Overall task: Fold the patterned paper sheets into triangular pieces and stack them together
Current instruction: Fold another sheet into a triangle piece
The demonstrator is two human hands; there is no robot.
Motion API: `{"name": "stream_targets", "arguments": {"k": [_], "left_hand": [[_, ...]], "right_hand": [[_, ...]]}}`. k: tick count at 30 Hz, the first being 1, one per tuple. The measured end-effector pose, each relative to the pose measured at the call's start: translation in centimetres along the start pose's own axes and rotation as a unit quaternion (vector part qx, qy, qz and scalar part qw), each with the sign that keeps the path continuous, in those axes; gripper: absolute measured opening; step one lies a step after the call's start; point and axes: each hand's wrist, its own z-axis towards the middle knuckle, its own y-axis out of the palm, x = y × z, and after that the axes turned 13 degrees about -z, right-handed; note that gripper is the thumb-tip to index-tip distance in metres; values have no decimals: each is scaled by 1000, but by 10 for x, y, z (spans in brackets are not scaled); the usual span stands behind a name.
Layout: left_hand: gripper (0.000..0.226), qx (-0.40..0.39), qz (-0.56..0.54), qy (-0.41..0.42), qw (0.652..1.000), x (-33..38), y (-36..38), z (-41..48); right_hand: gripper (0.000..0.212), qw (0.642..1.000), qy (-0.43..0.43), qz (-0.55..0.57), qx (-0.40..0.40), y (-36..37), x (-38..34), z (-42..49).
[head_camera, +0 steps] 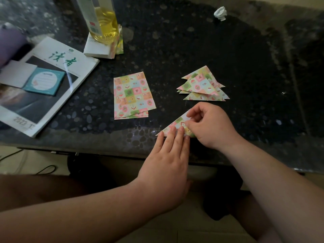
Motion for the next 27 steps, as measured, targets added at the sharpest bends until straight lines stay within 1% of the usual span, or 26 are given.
{"name": "stream_targets", "arguments": {"k": [10, 19, 27], "left_hand": [[94, 4, 6, 2, 1000, -1, 1, 0], [95, 3, 2, 3, 1000, -1, -1, -1], [96, 16, -4, 3, 1000, -2, 1, 0]], "right_hand": [[20, 1000, -1, -1, -1, 0, 0, 0], [24, 1000, -7, -6, 1, 0, 0, 0], [23, 1000, -9, -5, -1, -1, 1, 0]]}}
